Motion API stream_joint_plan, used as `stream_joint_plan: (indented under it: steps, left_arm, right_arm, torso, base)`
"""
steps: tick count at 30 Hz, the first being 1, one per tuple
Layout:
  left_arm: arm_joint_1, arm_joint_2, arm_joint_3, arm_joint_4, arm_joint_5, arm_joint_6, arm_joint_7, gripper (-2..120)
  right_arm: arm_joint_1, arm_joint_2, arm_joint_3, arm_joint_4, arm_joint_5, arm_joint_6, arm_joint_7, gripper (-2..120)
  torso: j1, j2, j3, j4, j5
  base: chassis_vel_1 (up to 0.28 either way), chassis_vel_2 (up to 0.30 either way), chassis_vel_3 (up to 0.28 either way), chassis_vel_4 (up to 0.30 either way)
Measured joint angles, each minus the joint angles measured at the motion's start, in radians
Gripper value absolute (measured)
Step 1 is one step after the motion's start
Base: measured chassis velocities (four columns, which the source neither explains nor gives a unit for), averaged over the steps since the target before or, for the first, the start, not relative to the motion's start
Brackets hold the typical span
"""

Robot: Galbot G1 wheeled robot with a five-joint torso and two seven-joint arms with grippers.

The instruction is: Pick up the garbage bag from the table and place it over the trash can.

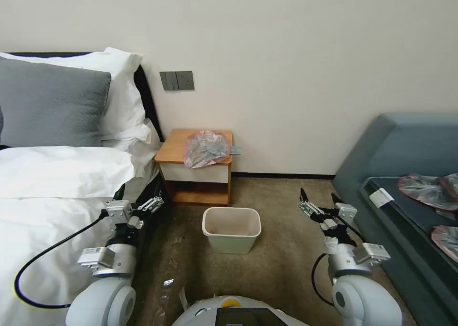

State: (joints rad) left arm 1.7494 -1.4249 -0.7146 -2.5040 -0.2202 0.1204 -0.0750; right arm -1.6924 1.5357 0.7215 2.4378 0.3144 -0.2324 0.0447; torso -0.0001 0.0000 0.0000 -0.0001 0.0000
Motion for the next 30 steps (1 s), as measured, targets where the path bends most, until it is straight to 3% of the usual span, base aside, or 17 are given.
stream_joint_plan:
  steps: [7,14,17,19,21,22,25,30]
  left_arm:
    - [-0.006,0.021,0.008,0.002,-0.011,0.000,0.013,100]
    - [0.005,0.026,0.000,0.003,-0.047,-0.006,0.004,100]
    - [0.022,0.048,-0.011,0.003,-0.072,-0.024,0.002,100]
    - [0.030,0.054,-0.012,0.003,-0.075,-0.033,0.003,100]
    - [0.053,0.064,-0.012,0.003,-0.081,-0.061,0.007,100]
    - [0.053,0.064,-0.012,0.003,-0.081,-0.061,0.007,100]
    - [0.079,0.070,-0.010,0.003,-0.085,-0.079,0.012,100]
    - [0.107,0.059,-0.017,0.004,-0.094,-0.112,0.037,100]
  right_arm:
    - [0.050,-0.030,0.009,-0.048,0.087,0.001,0.011,100]
    - [0.180,-0.155,-0.033,-0.101,0.233,-0.035,0.076,100]
    - [0.254,-0.251,-0.046,-0.143,0.371,-0.061,0.129,100]
    - [0.272,-0.272,-0.047,-0.159,0.418,-0.065,0.138,100]
    - [0.325,-0.319,-0.056,-0.206,0.564,-0.067,0.163,100]
    - [0.325,-0.319,-0.056,-0.206,0.564,-0.067,0.163,100]
    - [0.413,-0.358,-0.080,-0.280,0.745,-0.066,0.196,100]
    - [0.541,-0.357,-0.128,-0.382,0.869,-0.047,0.224,100]
  torso:
    - [0.000,0.000,0.000,-0.0006,0.0000]
    - [0.000,0.000,0.000,0.0005,0.0000]
    - [0.000,0.000,0.000,0.0001,0.0001]
    - [0.000,0.000,0.000,0.0001,0.0001]
    - [0.000,0.000,0.000,-0.0001,0.0001]
    - [0.000,0.000,0.000,-0.0001,0.0001]
    - [0.000,0.000,0.000,-0.0001,0.0000]
    - [0.000,0.000,0.000,0.0000,-0.0001]
  base:
    - [0.000,0.000,0.000,0.000]
    - [0.000,0.000,0.000,0.000]
    - [0.000,0.000,0.000,0.000]
    - [0.000,0.000,0.000,0.000]
    - [0.000,0.000,0.000,0.000]
    - [0.000,0.000,0.000,0.000]
    - [0.000,0.000,0.000,0.000]
    - [0.000,0.000,0.000,0.000]
